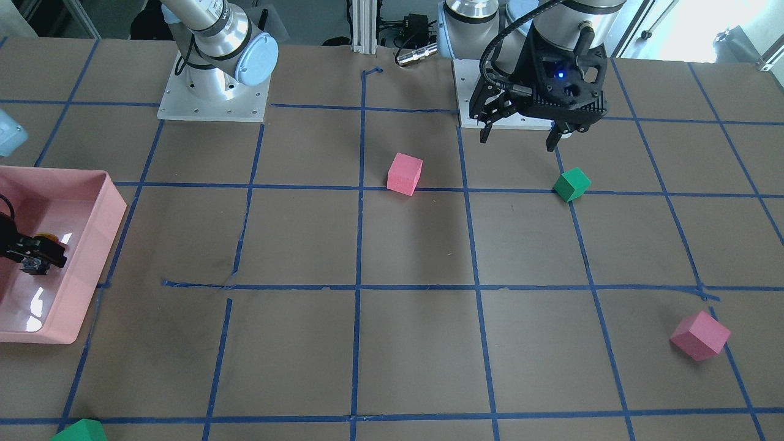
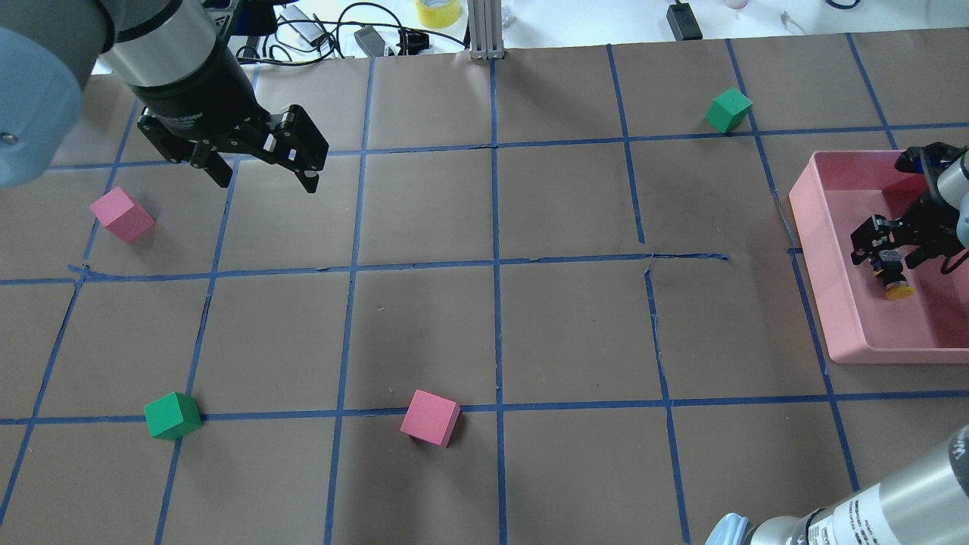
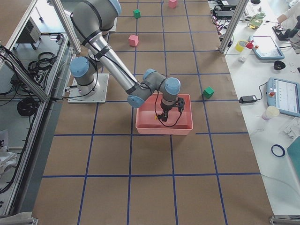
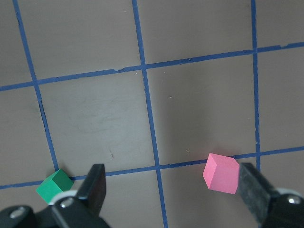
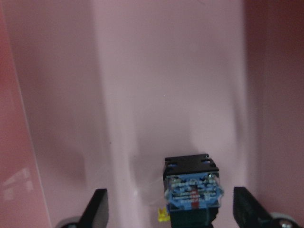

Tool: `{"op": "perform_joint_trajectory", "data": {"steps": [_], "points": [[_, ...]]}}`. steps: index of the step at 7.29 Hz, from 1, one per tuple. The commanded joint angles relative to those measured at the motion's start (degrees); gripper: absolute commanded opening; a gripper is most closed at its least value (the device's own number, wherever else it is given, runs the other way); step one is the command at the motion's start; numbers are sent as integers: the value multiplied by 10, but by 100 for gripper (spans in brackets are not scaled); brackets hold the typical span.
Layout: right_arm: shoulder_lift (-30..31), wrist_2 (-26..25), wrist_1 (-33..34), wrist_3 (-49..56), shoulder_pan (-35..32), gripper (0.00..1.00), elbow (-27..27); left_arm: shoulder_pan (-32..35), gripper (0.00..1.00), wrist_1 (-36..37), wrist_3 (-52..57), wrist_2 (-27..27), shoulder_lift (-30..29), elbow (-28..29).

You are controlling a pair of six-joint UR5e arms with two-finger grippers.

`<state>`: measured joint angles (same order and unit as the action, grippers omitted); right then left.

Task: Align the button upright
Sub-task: 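Lower the right gripper into the bin and grasp the button switch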

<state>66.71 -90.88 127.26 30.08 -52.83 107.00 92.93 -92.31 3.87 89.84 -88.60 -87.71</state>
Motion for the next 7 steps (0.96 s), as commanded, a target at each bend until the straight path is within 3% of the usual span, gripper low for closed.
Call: {"op": "perform_joint_trajectory", "data": {"steps": [1,4,5,7], "points": [[0,-2,0,4,-1,65,1,0,100,0,0,1,0,0],[2,-12,0,24,0,8,-1,1,100,-2,0,2,2,0],[3,-11,-1,27,0,0,-4,1,100,-2,0,2,2,0],[5,-11,-3,28,0,0,-7,1,100,-2,0,2,2,0]]}}
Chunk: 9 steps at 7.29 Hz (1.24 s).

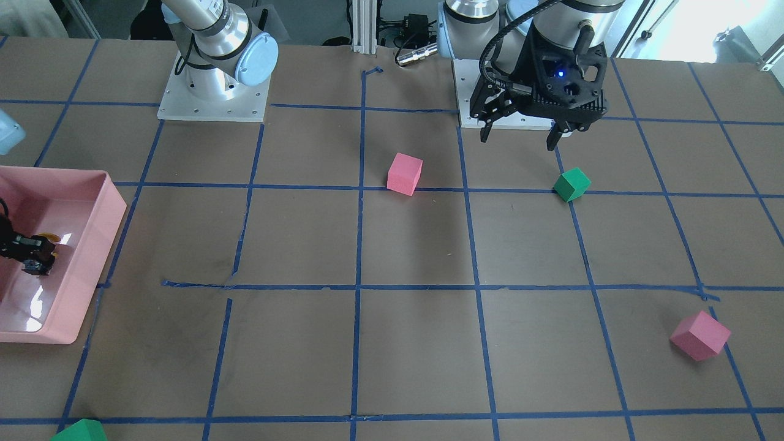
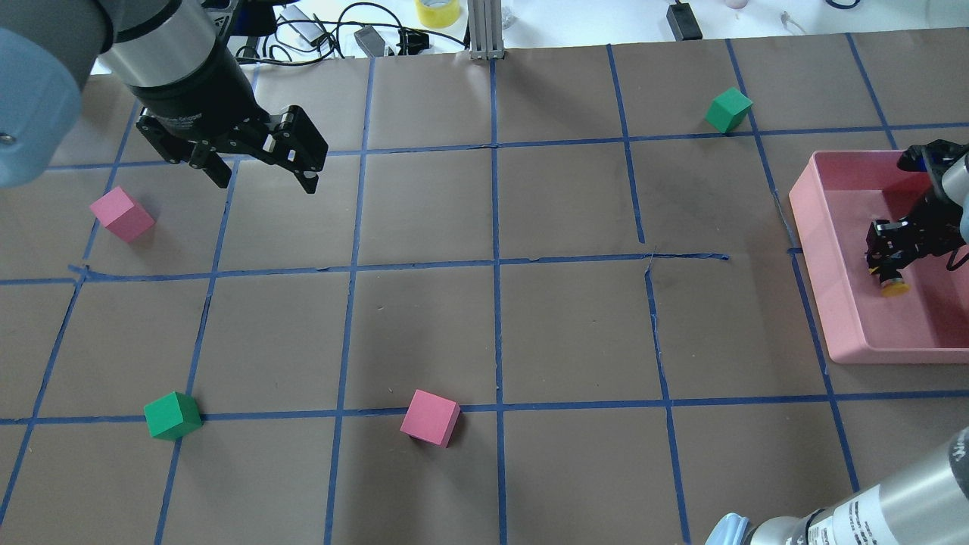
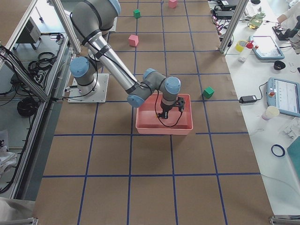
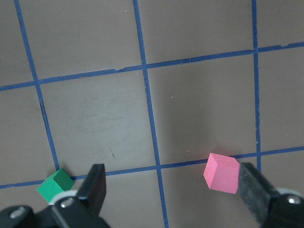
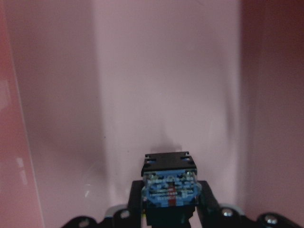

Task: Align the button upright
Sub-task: 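Lift the switch out of the bin and carry it to the table center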

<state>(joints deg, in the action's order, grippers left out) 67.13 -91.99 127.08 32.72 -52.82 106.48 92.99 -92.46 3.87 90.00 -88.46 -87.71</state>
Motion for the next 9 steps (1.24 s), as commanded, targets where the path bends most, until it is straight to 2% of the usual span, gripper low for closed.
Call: {"op": "perform_joint_trajectory", "data": {"steps": [1,3,6,8,9], "points": [[2,1,-2,1,0,0,-7,-2,100,1,0,-1,0,1],[9,2,-9,0,0,0,-36,-1,100,1,0,-1,0,1],[68,3,-103,-23,-16,0,-83,-1,100,1,0,-1,0,0],[84,9,-138,-46,-45,0,-103,-1,100,1,0,-1,0,0],[93,10,-143,-80,-84,0,-104,-1,100,1,0,-1,0,0]]}}
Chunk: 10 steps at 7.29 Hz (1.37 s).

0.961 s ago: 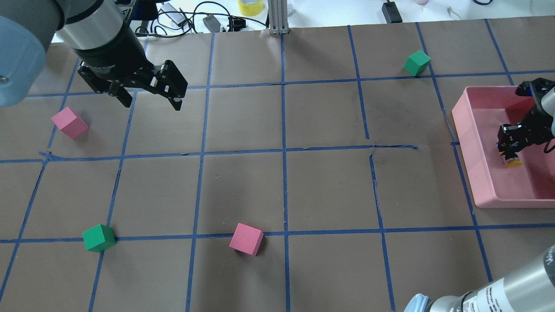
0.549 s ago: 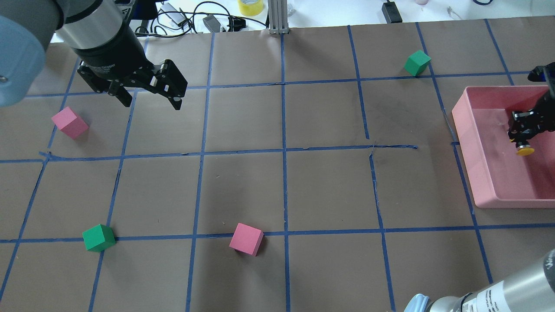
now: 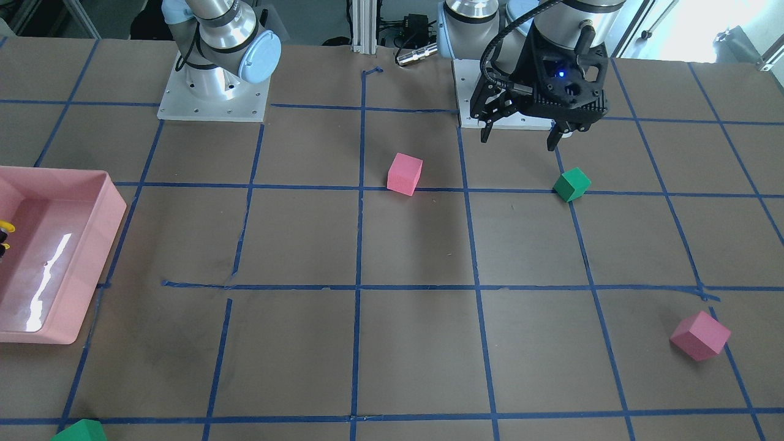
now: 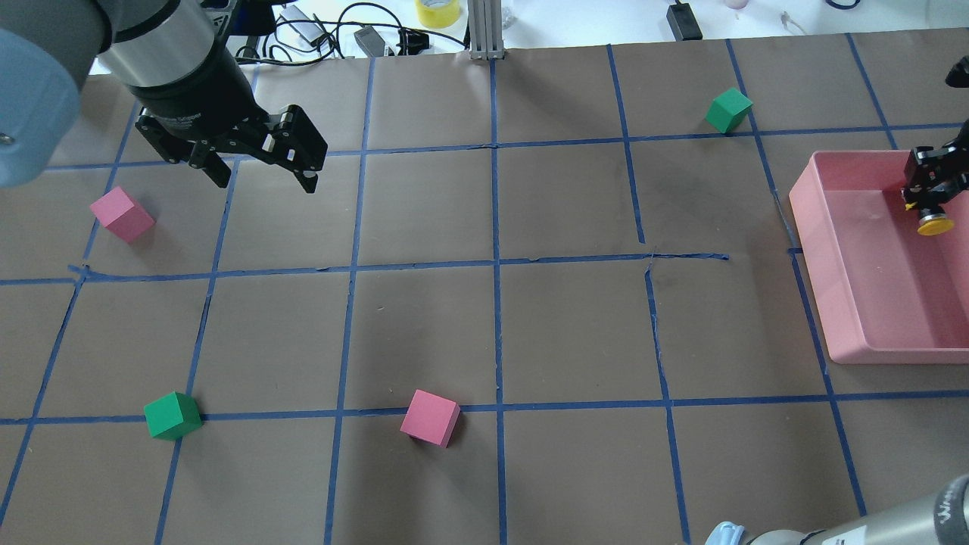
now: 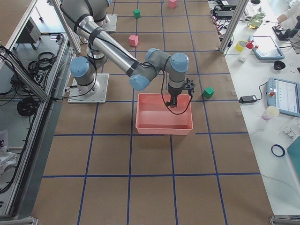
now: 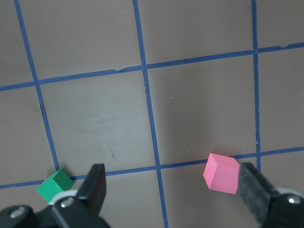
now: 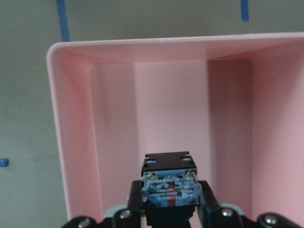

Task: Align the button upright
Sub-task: 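Lift the switch out of the bin and carry it to the table center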

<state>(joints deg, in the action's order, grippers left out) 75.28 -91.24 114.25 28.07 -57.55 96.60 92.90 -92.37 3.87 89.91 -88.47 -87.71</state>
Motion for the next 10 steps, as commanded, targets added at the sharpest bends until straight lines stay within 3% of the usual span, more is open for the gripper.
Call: {"op": "perform_joint_trajectory", "data": {"steps": [1,5,7,9,10], "points": [[15,4,-14,-71,-92,0,-11,-1,100,0,0,0,0,0],[-14,4,1,-349,-353,0,-27,0,100,0,0,0,0,0],[-70,13,63,-478,-438,0,-34,0,100,0,0,-1,0,0],[-98,21,78,-479,-483,0,-42,0,100,0,0,0,0,0],[-106,51,91,-469,-503,0,-43,0,100,0,0,0,0,0]]}}
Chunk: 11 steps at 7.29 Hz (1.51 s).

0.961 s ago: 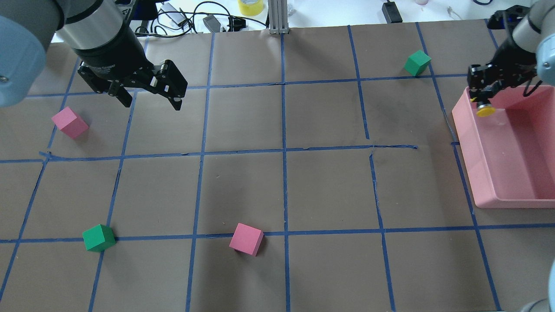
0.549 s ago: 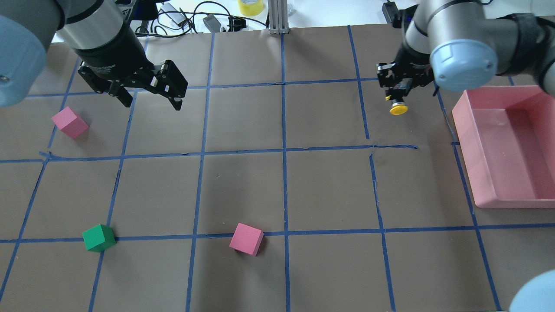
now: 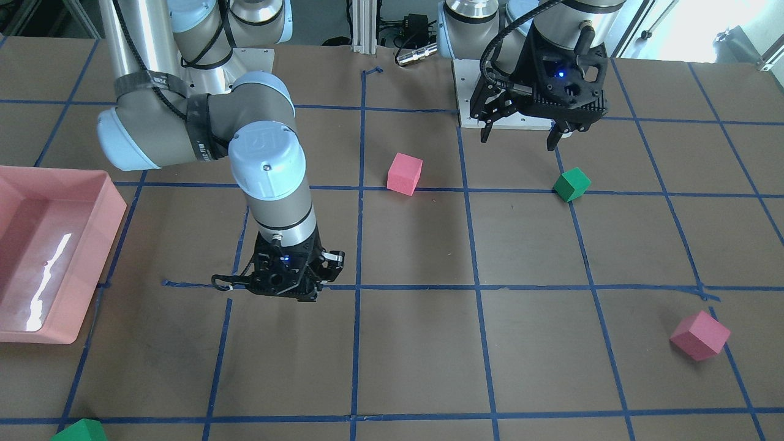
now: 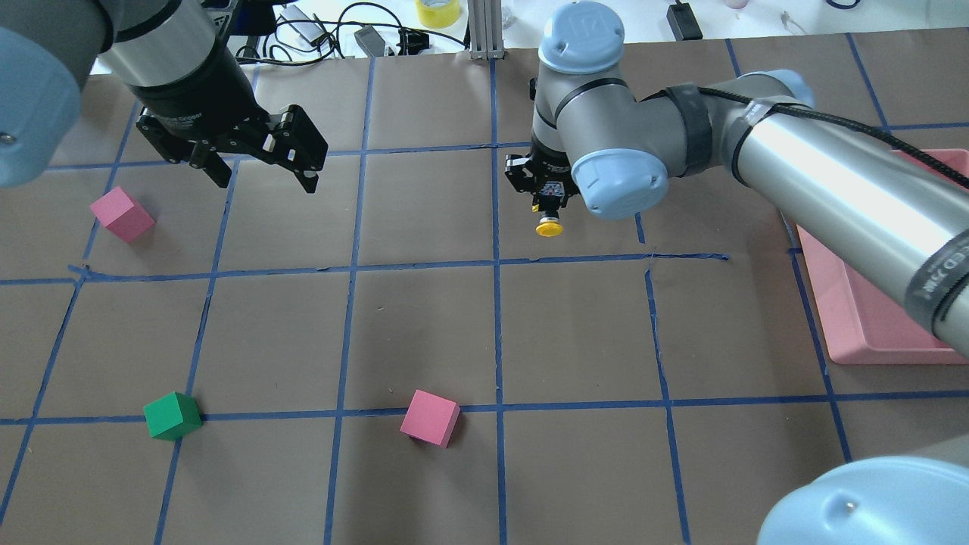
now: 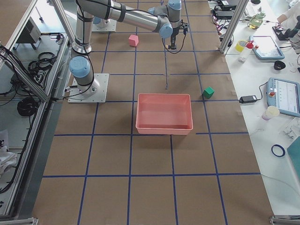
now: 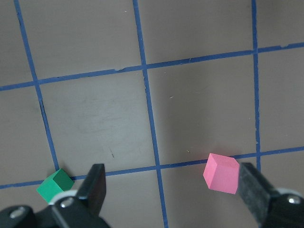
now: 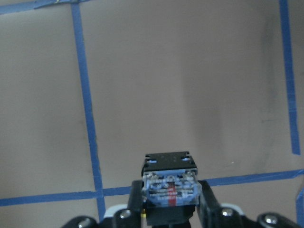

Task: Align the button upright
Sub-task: 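Lift the switch out of the bin and carry it to the table center, then lower the switch onto the table and open the right gripper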

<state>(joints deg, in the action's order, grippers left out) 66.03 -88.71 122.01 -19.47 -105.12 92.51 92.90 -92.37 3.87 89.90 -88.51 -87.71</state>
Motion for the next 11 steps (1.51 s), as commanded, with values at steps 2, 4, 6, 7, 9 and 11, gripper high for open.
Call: {"op": "perform_joint_trajectory", "data": {"steps": [2,4,6,7,9,11], "points": [[-42,21,30,-26,-60,0,-1,-1,100,0,0,0,0,0],[-69,19,52,-31,-63,0,0,-1,100,0,0,0,0,0],[-78,19,67,-31,-66,0,2,-1,100,0,1,0,0,0],[-79,19,67,-32,-66,0,4,-1,100,0,1,0,0,0],[-80,28,68,-32,-66,9,10,-1,100,1,1,-1,0,1],[-80,28,68,-32,-66,33,15,-1,100,4,42,-3,-4,1]]}}
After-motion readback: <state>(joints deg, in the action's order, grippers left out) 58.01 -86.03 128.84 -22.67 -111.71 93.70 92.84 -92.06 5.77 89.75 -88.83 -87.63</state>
